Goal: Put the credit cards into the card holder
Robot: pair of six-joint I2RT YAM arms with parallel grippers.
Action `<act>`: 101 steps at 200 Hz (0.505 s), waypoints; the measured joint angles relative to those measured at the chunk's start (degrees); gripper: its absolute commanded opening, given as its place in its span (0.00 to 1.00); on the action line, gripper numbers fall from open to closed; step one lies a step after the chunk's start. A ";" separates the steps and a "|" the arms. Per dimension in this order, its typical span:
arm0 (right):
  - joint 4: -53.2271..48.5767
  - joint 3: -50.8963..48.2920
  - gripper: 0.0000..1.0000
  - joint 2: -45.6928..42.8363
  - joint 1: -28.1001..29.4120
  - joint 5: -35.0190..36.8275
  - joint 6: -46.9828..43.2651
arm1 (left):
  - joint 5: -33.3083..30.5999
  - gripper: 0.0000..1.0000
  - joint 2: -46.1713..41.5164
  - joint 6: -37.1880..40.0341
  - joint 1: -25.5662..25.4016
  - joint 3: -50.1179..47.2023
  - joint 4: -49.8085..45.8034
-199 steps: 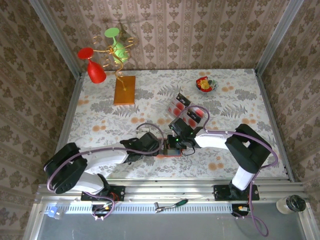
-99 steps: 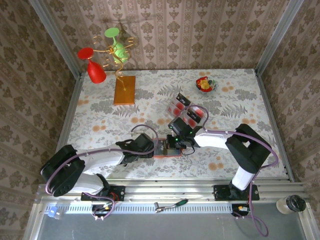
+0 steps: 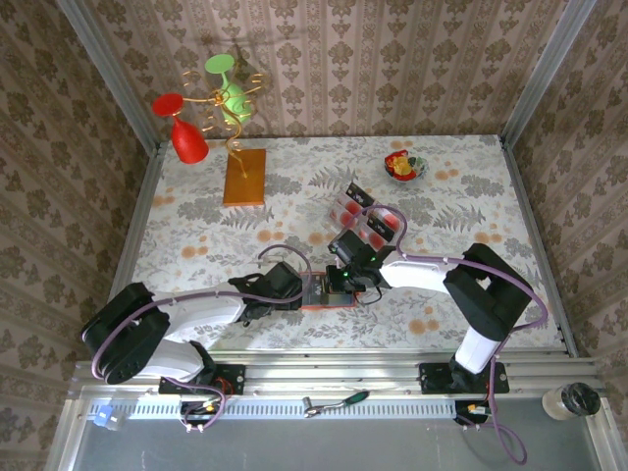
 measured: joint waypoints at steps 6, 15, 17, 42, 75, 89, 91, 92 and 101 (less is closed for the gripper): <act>0.00 0.15 0.08 0.15 0.09 0.00 0.00 | -0.02 1.00 0.00 0.00 0.00 0.00 0.02; -0.02 0.50 0.08 0.59 0.22 0.00 0.00 | -0.02 1.00 0.00 0.00 0.00 0.00 0.09; 0.00 0.63 0.08 0.72 0.26 0.00 0.00 | -0.02 1.00 0.00 0.00 0.00 0.00 0.09; 0.02 1.75 0.08 1.77 0.61 -0.02 -0.02 | -0.02 1.00 0.07 0.00 0.00 0.00 0.13; 0.02 2.69 0.07 2.91 1.25 -0.04 0.00 | -0.04 1.00 0.15 0.00 0.00 0.00 0.15; 0.00 3.02 0.07 3.45 1.49 -0.04 0.00 | -0.04 1.00 0.24 0.00 0.00 0.00 0.17; 0.02 3.08 0.07 3.54 1.53 -0.04 0.00 | -0.07 1.00 0.26 0.00 0.00 0.00 0.17; 0.00 3.10 0.07 3.56 1.55 -0.04 0.00 | -0.09 1.00 0.28 0.00 0.00 0.00 0.20; -0.02 3.48 0.07 3.91 1.68 -0.04 0.00 | -0.24 1.00 0.39 0.00 0.00 0.00 0.26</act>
